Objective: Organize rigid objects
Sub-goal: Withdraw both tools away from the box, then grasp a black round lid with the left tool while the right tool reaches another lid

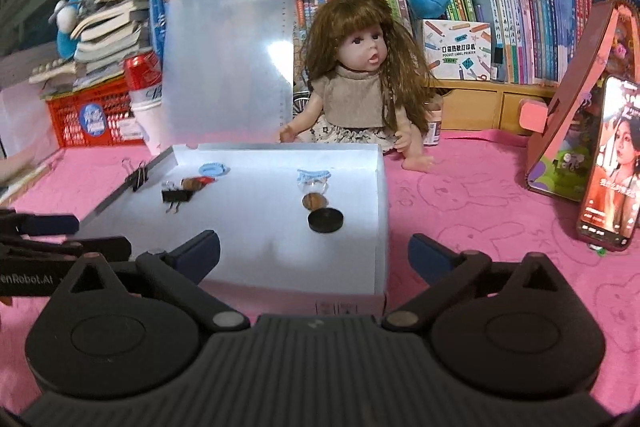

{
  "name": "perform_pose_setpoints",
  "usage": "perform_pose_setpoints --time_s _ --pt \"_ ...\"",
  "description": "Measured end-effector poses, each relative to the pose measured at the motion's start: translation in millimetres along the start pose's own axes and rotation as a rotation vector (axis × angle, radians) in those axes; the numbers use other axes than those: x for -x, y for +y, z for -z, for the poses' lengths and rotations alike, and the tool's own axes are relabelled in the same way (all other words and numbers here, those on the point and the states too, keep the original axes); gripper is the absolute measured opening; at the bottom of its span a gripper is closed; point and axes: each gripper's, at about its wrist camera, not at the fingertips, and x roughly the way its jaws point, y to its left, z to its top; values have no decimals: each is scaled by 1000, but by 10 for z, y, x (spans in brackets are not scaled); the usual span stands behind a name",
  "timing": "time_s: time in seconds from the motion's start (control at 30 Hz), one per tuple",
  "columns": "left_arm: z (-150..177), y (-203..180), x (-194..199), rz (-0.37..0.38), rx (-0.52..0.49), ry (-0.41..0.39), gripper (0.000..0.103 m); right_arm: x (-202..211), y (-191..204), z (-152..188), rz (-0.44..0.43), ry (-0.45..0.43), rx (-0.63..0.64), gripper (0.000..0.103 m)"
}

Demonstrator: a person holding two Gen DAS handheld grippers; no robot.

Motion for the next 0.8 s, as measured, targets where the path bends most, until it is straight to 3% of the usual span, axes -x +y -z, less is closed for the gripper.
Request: perform_pose_setpoints --time_s 0.2,0.8 --pt "128 -20 211 14 -5 -6 81 184 86 116 -5 -4 74 103" --pt "556 -169 715 90 -30 10 81 538 158 396 -71 9 99 103"
